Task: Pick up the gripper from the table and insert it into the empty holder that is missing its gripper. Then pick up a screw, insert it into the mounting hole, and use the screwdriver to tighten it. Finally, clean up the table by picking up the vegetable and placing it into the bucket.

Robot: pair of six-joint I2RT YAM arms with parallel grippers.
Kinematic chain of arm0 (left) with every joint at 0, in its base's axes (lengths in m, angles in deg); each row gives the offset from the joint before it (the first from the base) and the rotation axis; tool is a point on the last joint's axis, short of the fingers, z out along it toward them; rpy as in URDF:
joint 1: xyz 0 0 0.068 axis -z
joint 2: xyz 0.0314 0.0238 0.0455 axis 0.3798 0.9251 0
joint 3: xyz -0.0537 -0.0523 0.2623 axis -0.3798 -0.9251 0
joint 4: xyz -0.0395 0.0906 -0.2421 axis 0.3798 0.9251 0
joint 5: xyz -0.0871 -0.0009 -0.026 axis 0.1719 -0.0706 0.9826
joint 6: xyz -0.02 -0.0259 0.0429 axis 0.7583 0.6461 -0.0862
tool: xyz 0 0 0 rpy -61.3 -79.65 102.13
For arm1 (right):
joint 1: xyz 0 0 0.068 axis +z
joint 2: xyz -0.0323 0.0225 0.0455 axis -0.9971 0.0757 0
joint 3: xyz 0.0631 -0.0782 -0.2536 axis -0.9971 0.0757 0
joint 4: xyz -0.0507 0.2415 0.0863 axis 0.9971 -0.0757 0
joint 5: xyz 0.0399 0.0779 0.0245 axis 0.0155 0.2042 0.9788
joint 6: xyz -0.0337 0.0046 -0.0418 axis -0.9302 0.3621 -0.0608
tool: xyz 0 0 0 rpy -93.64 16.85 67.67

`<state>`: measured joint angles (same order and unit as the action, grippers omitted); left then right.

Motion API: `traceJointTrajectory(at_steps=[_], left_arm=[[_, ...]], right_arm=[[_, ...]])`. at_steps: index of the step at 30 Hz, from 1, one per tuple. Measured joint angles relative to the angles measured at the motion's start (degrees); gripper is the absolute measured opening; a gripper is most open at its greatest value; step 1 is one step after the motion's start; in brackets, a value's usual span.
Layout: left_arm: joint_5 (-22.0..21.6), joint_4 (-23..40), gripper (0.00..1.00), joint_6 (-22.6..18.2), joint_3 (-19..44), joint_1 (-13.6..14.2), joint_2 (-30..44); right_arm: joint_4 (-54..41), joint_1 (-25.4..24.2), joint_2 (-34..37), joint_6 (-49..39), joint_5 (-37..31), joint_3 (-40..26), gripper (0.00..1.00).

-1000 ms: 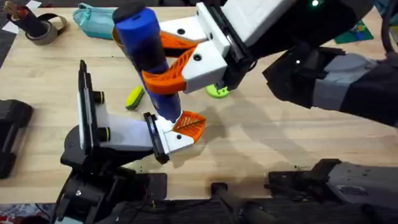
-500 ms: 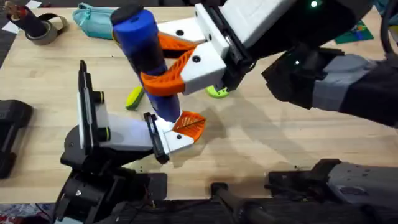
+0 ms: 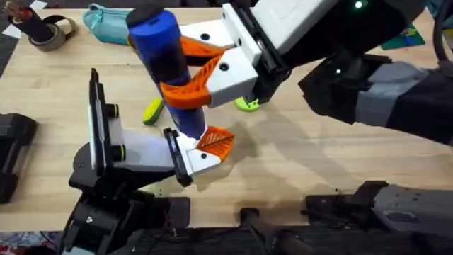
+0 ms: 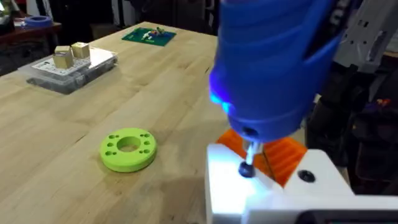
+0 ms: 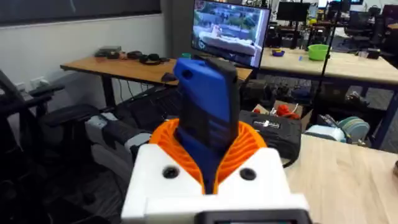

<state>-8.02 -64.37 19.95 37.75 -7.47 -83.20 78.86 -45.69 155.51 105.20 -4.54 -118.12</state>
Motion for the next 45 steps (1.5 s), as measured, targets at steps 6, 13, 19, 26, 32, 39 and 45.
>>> traceJointTrajectory(at_steps=[6, 13, 19, 26, 32, 39, 45], left_arm=[[0.0, 0.0, 0.019, 0.0, 0.0, 0.0, 0.0], [0.0, 0.0, 0.019, 0.0, 0.0, 0.0, 0.0], [0.0, 0.0, 0.019, 0.0, 0.0, 0.0, 0.0], [0.0, 0.0, 0.019, 0.0, 0.0, 0.0, 0.0], [0.0, 0.0, 0.019, 0.0, 0.0, 0.0, 0.0], [0.0, 0.0, 0.019, 0.0, 0.0, 0.0, 0.0], [0.0, 0.0, 0.019, 0.0, 0.0, 0.0, 0.0]], right_arm=[[0.5, 0.0, 0.0, 0.0, 0.0, 0.2, 0.054], [1.0, 0.0, 0.0, 0.0, 0.0, 0.9, 0.053], [1.0, 0.0, 0.0, 0.0, 0.0, 0.9, 0.052], [1.0, 0.0, 0.0, 0.0, 0.0, 0.9, 0.053], [1.0, 0.0, 0.0, 0.0, 0.0, 0.9, 0.054], [1.0, 0.0, 0.0, 0.0, -0.2, 0.9, 0.053], [1.0, 0.0, 0.0, 0.0, -0.6, 0.9, 0.052]])
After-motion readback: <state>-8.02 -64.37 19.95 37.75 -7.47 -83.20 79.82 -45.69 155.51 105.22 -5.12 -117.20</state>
